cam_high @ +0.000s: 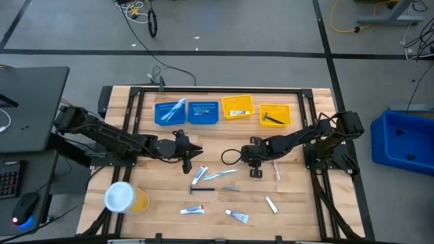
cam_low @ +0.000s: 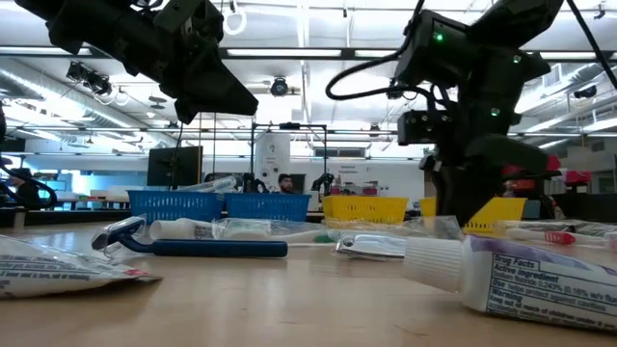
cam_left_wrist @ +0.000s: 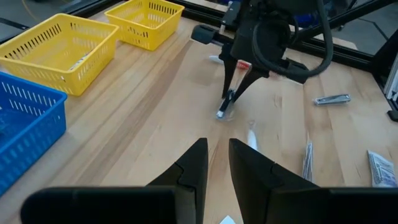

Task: Pick & Place Travel size toiletries
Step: Put the silver nail cutter into the right blue bin

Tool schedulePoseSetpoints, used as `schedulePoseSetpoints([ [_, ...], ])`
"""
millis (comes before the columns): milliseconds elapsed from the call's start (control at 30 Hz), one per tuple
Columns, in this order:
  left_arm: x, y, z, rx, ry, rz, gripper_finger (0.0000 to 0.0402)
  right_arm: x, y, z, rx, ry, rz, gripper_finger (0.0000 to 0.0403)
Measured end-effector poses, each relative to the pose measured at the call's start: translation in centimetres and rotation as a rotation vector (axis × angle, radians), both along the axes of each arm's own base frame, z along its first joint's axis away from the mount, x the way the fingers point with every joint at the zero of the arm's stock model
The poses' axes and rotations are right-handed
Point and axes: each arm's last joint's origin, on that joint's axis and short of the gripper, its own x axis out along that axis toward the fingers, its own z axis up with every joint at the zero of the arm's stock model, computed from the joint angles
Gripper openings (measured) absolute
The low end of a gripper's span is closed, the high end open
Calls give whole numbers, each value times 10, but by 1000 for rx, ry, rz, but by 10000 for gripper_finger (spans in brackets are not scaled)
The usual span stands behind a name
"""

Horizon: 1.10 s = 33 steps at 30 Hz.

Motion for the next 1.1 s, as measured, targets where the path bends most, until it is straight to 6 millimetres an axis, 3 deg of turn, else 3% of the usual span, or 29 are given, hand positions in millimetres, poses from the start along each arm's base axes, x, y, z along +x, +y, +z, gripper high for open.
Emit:
schedulePoseSetpoints([
  [333, 0, -2, 0, -87, -8, -20, 71, 16, 0, 8, -68, -184, 69, 59],
  [500, 0, -1, 0, -10, 4, -43, 78, 30, 3, 18, -182, -343, 235, 60],
  [733, 2, 2, 2, 54, -5, -44, 148, 47, 1, 37, -187, -597, 279, 66],
  [900, 9, 5, 0, 72, -39, -36, 203, 52, -3, 44, -176, -686, 291, 68],
  [1100, 27, 0, -6, 167, -102, -104, 228, 59, -11, 56, -127, -827, 186, 69],
])
